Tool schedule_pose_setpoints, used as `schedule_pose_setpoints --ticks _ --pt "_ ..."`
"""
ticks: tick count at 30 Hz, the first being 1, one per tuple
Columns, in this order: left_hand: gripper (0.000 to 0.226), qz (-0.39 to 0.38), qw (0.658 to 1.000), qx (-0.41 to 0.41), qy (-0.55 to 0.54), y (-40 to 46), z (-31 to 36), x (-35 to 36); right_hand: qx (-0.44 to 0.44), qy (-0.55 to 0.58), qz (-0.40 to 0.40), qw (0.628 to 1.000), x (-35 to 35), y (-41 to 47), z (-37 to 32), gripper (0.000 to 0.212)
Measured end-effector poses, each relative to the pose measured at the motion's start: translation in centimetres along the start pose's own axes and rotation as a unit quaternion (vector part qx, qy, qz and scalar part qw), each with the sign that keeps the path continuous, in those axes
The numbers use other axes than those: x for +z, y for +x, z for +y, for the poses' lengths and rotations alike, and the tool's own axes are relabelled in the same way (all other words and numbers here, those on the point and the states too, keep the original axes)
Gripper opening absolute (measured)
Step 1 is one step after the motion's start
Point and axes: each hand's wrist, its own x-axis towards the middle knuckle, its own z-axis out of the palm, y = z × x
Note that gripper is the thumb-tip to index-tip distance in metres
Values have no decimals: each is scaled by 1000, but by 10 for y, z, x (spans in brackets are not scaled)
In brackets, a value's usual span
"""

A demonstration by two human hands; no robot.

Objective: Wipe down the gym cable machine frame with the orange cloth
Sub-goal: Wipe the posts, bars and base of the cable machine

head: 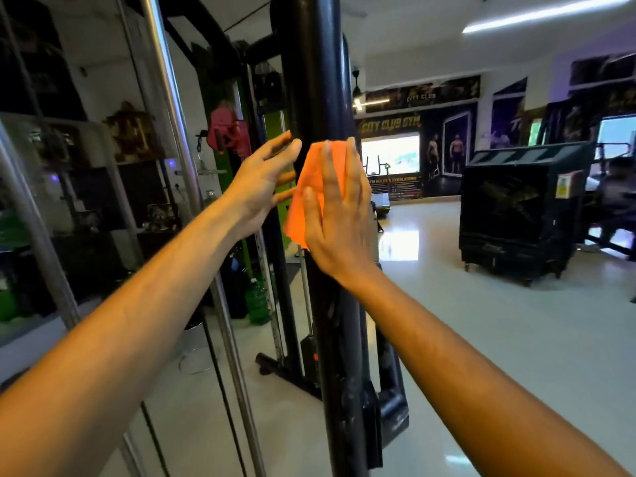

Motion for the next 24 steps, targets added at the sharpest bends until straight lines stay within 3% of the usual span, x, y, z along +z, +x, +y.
schedule_pose_setpoints --ticks 8,12,17,21,24 --pt "57 39 999 -10 21 -7 -22 5 -12 7 -47 999 22 -95 39 72" --pt "60 38 999 -14 28 -13 -28 8 3 30 -44 999 15 -58 28 70" --pt "56 49 999 -17 14 -23 -35 11 11 42 -18 999 21 -61 28 69" --pt "46 40 998 -36 22 -34 -46 12 33 35 -68 997 29 -137 47 80" --pt "32 38 998 -48 12 -44 -56 12 36 44 -82 995 28 -133 46 79"
